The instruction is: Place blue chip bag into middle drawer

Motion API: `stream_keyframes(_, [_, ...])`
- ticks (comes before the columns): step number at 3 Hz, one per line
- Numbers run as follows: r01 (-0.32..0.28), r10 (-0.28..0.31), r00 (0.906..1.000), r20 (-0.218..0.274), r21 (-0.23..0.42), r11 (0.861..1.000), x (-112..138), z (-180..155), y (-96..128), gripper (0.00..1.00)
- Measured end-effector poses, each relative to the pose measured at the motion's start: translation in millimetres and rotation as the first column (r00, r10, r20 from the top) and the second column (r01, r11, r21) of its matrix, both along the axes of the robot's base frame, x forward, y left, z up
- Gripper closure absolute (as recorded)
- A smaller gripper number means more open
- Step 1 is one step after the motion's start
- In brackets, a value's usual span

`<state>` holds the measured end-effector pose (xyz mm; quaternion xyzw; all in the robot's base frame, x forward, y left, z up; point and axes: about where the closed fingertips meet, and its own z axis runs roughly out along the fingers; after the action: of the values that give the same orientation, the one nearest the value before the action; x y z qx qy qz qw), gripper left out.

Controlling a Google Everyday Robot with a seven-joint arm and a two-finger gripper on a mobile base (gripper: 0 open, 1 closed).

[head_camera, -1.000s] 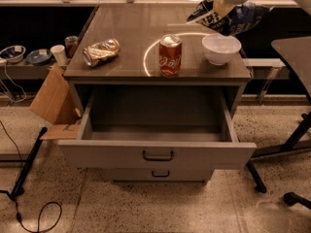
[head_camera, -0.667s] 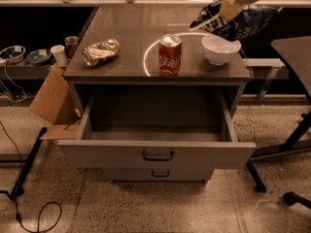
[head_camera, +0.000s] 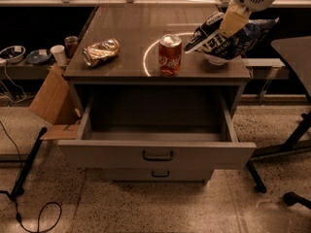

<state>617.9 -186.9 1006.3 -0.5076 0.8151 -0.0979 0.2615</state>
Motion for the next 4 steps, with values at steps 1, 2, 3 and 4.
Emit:
stream_keyframes(1, [-0.012, 0.012, 0.9999, -0.001, 0.004, 1.000, 4.5, -0.8, 6.1, 1.00])
stream_keyframes(2, [-0.035, 0.035, 0.9990, -0.029, 0.028, 0.999, -5.4, -13.3, 16.0, 1.00])
stream_keyframes(3, [-0.046, 0.050, 0.9963, -0.071, 0.057, 0.997, -26.3, -32.4, 22.7, 1.00])
stream_keyframes(4, [-0.042, 0.051, 0.9920, -0.115, 0.085, 0.996, -47.3, -50.6, 25.4, 1.00])
